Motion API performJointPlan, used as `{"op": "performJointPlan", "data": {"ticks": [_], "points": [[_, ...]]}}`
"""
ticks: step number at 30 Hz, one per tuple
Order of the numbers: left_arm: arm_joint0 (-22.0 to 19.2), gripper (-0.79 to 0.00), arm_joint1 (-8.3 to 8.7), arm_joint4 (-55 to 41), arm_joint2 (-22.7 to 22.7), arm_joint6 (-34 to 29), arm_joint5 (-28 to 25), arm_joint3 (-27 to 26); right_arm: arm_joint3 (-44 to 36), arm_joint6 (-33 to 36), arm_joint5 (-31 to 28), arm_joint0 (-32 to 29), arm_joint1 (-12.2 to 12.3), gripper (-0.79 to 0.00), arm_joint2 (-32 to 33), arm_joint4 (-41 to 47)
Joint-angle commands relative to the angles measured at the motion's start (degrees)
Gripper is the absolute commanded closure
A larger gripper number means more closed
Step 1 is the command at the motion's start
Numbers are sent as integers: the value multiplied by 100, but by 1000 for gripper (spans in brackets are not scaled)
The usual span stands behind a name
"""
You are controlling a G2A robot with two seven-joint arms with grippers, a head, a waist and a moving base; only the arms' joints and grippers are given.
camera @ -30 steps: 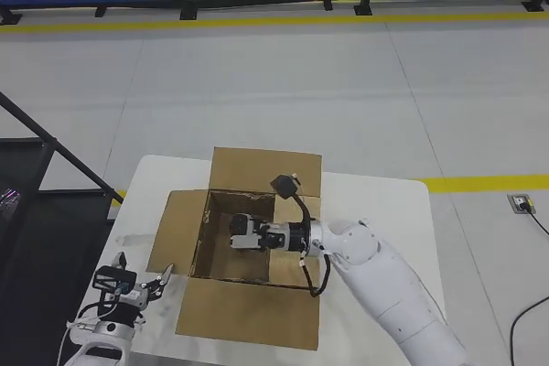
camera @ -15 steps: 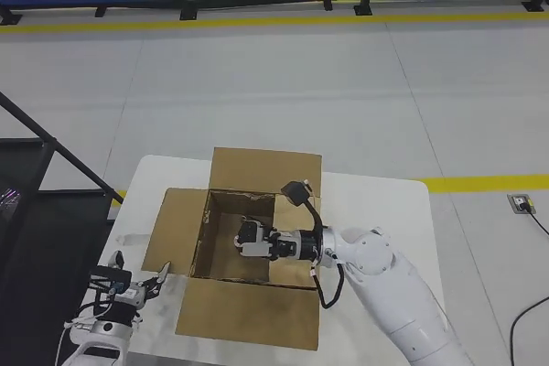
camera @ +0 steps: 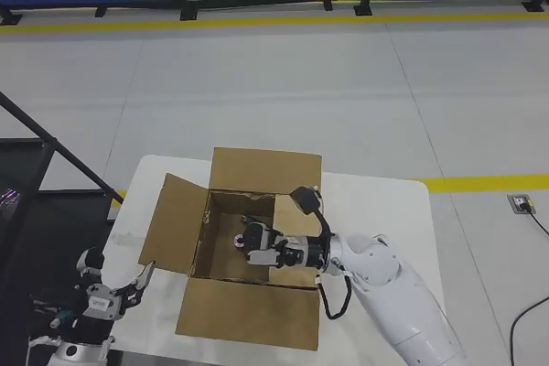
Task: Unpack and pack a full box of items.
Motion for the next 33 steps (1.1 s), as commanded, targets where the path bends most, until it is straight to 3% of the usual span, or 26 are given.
{"op": "performJointPlan", "data": {"ticks": [1,4,14,29,33], "points": [[88,-785,1,-48,40,-37,-192,-228,-177,-41,-145,-117,42,-785,106,-134],[66,-785,8,-198,187,-230,-578,-417,-475,-159,-386,-374,117,-785,303,-417],[-465,-785,-16,225,1162,-774,-658,-406,-952,-269,-595,-903,298,-785,652,-526],[-500,-785,-12,252,1213,-877,-725,-373,-989,-290,-496,-963,330,-785,703,-570],[-673,-785,-38,-264,1474,-1305,-704,-343,-1289,-392,-601,-1061,368,-785,716,-784]]}}
